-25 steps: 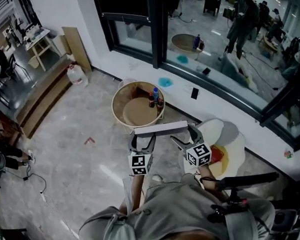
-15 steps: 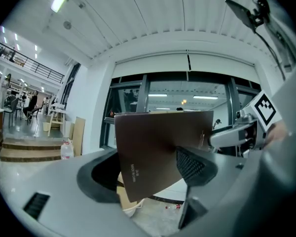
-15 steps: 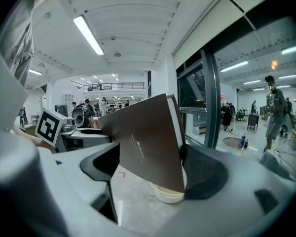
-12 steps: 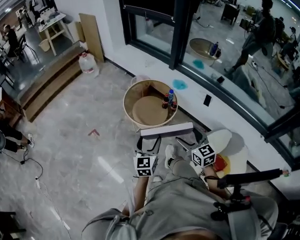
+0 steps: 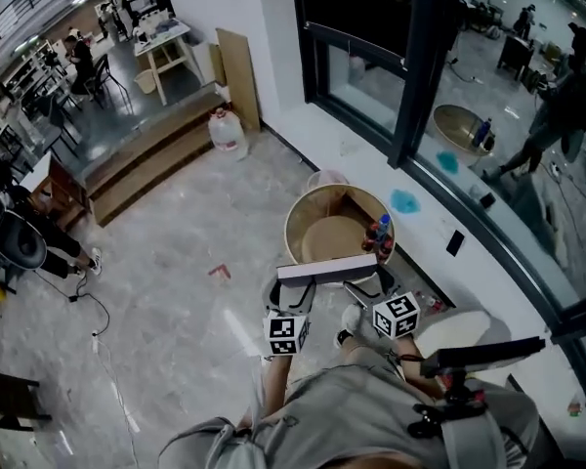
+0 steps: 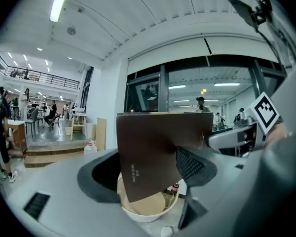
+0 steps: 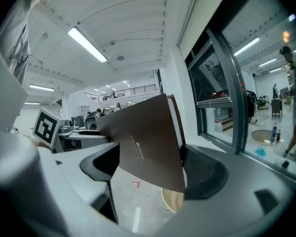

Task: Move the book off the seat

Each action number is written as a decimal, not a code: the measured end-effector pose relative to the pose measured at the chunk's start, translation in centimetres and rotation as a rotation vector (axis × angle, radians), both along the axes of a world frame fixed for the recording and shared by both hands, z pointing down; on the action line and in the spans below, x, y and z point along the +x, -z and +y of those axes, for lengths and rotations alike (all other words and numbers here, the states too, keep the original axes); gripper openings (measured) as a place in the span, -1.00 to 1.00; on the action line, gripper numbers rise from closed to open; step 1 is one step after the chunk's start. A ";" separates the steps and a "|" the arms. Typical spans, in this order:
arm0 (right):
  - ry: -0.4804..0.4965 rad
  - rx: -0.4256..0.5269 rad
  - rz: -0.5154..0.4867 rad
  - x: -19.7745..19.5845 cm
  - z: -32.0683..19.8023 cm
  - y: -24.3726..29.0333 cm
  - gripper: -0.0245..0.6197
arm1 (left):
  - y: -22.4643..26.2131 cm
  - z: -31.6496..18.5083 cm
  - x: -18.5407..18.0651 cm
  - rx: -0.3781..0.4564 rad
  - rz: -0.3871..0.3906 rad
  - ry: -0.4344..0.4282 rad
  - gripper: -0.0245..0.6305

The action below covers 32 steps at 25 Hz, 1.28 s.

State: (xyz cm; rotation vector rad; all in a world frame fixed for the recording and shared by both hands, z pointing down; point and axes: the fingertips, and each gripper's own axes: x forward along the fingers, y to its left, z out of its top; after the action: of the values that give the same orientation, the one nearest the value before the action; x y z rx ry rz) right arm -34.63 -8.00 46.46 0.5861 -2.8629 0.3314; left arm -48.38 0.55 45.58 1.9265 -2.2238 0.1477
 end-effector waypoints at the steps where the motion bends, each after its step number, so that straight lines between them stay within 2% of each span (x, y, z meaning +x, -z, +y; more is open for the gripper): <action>1: 0.018 0.005 -0.012 -1.3 -1.4 0.3 0.35 | 0.3 -1.1 -1.1 -0.006 -0.005 0.015 0.17; 4: 0.036 0.025 -0.058 -3.9 -6.7 1.4 0.35 | 1.0 -6.0 -3.5 -0.022 -0.040 0.016 0.17; 10: 0.031 0.002 -0.112 -6.3 -16.8 0.6 0.35 | 1.5 -17.5 -6.8 -0.066 -0.130 -0.024 0.17; 14: 0.011 -0.015 -0.120 -6.9 -23.1 -0.1 0.35 | 0.3 -23.2 -7.2 -0.091 -0.079 -0.020 0.17; 18: 0.016 -0.026 -0.126 -7.9 -26.5 -0.8 0.35 | -1.0 -26.0 -7.8 -0.117 -0.041 0.002 0.15; 24: 0.011 -0.058 -0.164 -8.7 -29.9 -0.8 0.35 | 0.4 -29.6 -8.7 -0.131 -0.077 -0.007 0.10; 29: 0.017 -0.001 -0.143 -8.9 -30.7 -1.1 0.35 | 0.0 -31.3 -9.4 -0.125 -0.077 -0.039 0.10; 32: -0.024 0.019 -0.138 -7.7 -31.5 -0.5 0.35 | -0.2 -32.8 -8.8 -0.109 -0.059 -0.085 0.10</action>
State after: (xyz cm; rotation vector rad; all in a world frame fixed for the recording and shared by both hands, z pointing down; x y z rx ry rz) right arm -42.36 -39.55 47.01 0.6247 -2.9960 0.3632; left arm -57.14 -32.22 45.75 1.9824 -2.1233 0.3356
